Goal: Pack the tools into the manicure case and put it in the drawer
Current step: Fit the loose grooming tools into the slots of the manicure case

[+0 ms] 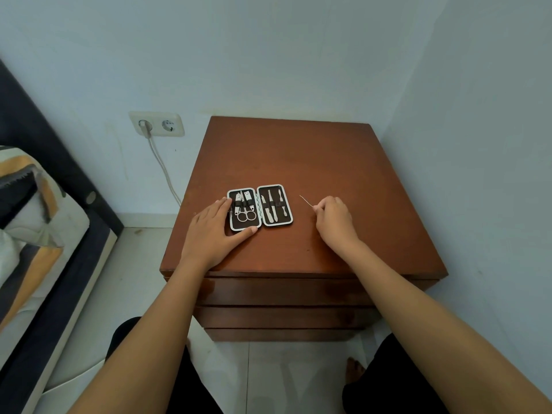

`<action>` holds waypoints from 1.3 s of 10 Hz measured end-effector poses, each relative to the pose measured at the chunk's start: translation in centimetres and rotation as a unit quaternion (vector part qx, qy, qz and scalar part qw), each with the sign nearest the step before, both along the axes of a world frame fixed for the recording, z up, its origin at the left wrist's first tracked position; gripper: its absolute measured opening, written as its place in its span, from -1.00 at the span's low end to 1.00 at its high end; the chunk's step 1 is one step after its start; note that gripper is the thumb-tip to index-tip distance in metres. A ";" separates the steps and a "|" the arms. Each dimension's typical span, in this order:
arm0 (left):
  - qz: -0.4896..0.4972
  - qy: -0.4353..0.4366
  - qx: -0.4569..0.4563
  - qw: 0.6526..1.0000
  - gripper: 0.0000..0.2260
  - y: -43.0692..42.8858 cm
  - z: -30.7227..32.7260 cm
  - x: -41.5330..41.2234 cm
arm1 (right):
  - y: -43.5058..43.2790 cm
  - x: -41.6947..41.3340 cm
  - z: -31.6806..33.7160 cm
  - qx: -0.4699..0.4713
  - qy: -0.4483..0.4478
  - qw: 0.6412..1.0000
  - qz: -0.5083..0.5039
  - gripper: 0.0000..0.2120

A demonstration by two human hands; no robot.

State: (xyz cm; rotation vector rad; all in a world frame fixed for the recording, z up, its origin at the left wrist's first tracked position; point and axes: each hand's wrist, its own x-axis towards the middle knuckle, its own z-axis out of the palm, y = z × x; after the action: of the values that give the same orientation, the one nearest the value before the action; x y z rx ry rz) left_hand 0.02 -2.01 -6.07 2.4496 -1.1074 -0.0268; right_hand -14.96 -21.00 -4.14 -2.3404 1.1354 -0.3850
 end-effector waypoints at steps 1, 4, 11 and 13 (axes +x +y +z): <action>-0.002 0.003 0.000 1.000 -0.23 0.0 0.0 0.0 | 1.5 -0.1 0.1 0.059 -0.088 0.993 0.050 -0.89; -0.001 0.001 -0.004 1.000 -0.23 0.0 0.0 -0.1 | 3.8 0.7 -0.6 -0.002 -0.102 0.989 0.106 -0.87; 0.001 0.000 -0.003 1.000 -0.23 0.0 0.0 -0.1 | 5.3 1.6 0.5 -0.112 0.094 0.979 0.143 -0.62; 0.002 0.001 -0.003 1.000 -0.23 0.0 -0.1 -0.1 | 5.2 0.4 -0.2 -0.077 0.005 0.986 0.151 -0.61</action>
State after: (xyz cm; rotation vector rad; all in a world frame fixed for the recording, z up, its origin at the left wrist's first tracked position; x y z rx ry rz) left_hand -0.03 -2.02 -6.18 2.4460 -1.1013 -0.0258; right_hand -14.60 -15.77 -4.37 -2.6003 0.7588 -0.3613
